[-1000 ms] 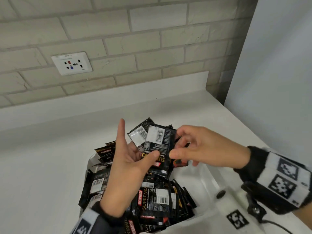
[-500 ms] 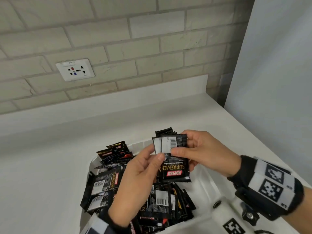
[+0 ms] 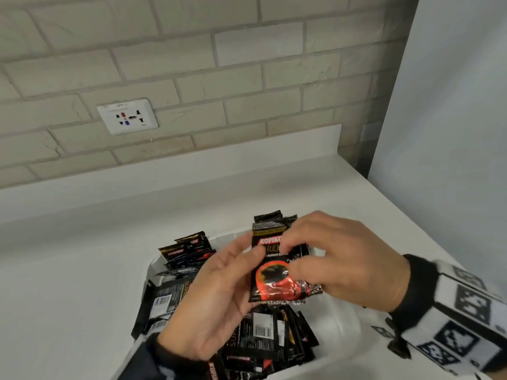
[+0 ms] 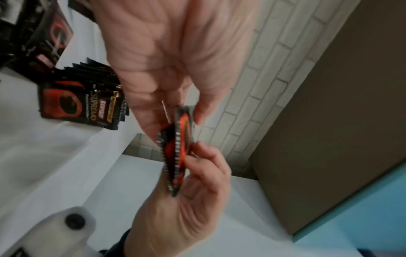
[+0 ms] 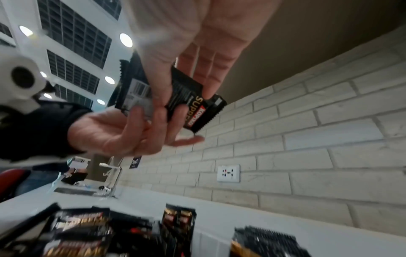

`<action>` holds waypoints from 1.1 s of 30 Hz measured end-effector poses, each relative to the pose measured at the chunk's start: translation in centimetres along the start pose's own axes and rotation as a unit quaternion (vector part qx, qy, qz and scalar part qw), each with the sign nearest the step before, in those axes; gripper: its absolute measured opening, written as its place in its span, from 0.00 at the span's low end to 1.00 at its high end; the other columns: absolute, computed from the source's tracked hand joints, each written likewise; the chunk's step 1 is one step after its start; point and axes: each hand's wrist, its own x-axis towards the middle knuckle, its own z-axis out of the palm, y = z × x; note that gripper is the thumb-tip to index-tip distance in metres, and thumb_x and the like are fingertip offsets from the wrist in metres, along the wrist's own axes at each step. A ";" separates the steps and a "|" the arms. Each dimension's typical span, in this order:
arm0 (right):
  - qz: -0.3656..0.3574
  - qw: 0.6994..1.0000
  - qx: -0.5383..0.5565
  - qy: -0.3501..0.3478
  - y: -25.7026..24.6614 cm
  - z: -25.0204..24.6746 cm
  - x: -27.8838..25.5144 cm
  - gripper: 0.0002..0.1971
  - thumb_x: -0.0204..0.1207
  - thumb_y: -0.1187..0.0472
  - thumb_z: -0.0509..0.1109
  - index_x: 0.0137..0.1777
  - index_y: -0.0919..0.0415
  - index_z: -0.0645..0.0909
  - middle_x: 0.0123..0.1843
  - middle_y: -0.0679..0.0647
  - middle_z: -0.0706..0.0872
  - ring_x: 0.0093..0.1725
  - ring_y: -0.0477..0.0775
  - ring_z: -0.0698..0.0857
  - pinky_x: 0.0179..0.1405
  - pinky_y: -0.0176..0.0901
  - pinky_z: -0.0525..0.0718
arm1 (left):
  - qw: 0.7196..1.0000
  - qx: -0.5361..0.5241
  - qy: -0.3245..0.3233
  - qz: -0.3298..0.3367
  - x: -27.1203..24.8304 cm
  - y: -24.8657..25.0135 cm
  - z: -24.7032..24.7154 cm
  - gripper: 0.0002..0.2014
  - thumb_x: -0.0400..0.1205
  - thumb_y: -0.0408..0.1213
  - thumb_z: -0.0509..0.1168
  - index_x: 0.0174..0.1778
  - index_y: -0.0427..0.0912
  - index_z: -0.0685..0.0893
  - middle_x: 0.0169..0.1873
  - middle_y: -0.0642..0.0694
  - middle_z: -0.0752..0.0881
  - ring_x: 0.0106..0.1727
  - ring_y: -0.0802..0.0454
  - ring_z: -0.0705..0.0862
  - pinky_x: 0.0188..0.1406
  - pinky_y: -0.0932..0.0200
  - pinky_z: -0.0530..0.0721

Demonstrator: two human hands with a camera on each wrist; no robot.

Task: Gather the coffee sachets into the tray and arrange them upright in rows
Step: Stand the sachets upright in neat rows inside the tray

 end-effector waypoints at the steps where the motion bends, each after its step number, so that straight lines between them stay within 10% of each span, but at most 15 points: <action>1: 0.002 1.000 -0.009 -0.015 0.0 0.3 -0.3 0.07 0.72 0.63 0.64 0.46 0.52 0.70 0.54 0.50 0.73 0.49 0.53 0.76 0.30 0.41 0.81 | 1.000 0.005 0.015 0.017 0.2 -0.2 -0.1 0.20 0.68 0.29 0.65 0.57 0.36 0.81 0.41 0.36 0.90 0.34 0.48 0.88 0.34 0.55 0.89; 7: 0.237 0.952 0.192 0.009 0.6 0.8 -1.8 0.15 0.74 0.66 0.55 0.54 0.46 0.73 0.65 0.40 0.72 0.65 0.39 0.73 0.60 0.29 0.74 | 0.977 0.122 0.118 0.130 0.5 -0.9 -0.3 0.29 0.62 0.29 0.70 0.62 0.46 0.79 0.36 0.43 0.91 0.38 0.50 0.89 0.45 0.51 0.85; 11: 0.426 0.802 0.417 0.044 0.3 0.1 -0.8 0.18 0.68 0.58 0.76 0.52 0.42 0.73 0.55 0.35 0.80 0.53 0.39 0.82 0.47 0.35 0.84 | 0.970 0.132 0.132 0.154 0.6 -1.1 -0.2 0.31 0.59 0.26 0.71 0.61 0.43 0.79 0.38 0.44 0.91 0.40 0.53 0.90 0.37 0.60 0.87; 16: 0.463 0.752 0.469 0.007 -0.2 0.8 0.6 0.23 0.65 0.68 0.77 0.51 0.41 0.74 0.44 0.49 0.81 0.33 0.52 0.83 0.31 0.47 0.85 | 0.969 0.147 0.126 0.156 0.5 -1.2 0.3 0.30 0.55 0.27 0.72 0.57 0.42 0.79 0.36 0.47 0.91 0.39 0.56 0.89 0.42 0.59 0.87; 21: 0.468 0.771 0.430 0.025 0.1 1.1 0.8 0.26 0.62 0.65 0.79 0.50 0.37 0.74 0.44 0.48 0.80 0.29 0.51 0.84 0.33 0.49 0.86 | 0.965 0.190 0.093 0.156 0.2 -1.1 0.1 0.19 0.62 0.28 0.70 0.49 0.41 0.84 0.38 0.48 0.92 0.38 0.57 0.89 0.35 0.69 0.84; 27: 0.284 0.934 0.176 -0.129 0.2 -0.8 2.3 0.25 0.67 0.48 0.73 0.66 0.41 0.75 0.57 0.35 0.77 0.54 0.33 0.75 0.52 0.28 0.74 | 0.948 0.263 0.066 0.165 0.2 -0.9 0.3 0.13 0.72 0.21 0.68 0.46 0.43 0.86 0.36 0.49 0.92 0.35 0.55 0.90 0.30 0.69 0.84; 33: 0.254 0.923 0.111 -0.268 1.8 -2.0 4.7 0.16 0.73 0.56 0.72 0.60 0.45 0.78 0.48 0.41 0.85 0.44 0.43 0.79 0.47 0.48 0.80 | 0.886 0.431 0.051 0.164 0.8 0.7 -0.6 0.13 0.74 0.35 0.71 0.48 0.60 0.84 0.43 0.60 0.90 0.43 0.66 0.87 0.42 0.74 0.82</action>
